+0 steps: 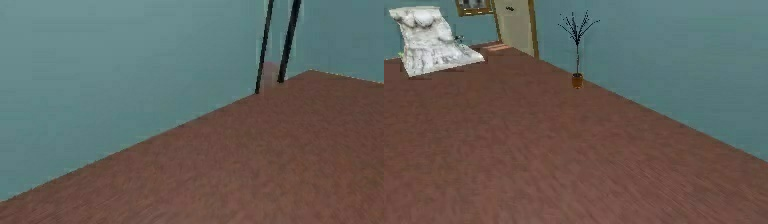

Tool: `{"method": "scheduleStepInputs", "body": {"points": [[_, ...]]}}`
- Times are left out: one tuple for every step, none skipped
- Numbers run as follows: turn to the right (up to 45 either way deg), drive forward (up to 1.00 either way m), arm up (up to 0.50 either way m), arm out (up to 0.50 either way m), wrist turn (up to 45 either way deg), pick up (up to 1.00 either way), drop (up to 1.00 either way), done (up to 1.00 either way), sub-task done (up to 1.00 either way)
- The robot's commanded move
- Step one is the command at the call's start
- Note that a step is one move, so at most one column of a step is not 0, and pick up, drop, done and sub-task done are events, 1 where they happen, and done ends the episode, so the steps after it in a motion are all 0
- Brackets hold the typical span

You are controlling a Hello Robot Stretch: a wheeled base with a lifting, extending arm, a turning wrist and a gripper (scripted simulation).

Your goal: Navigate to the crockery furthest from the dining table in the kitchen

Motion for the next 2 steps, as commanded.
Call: {"method": "scheduleStepInputs", "body": {"points": [[-45.0, 0.0, 0.0, 0.0, 0.0, 0.0, 0.0, 0.0, 0.0], [45.0, 0.0, 0.0, 0.0, 0.0, 0.0, 0.0, 0.0, 0.0]]}}
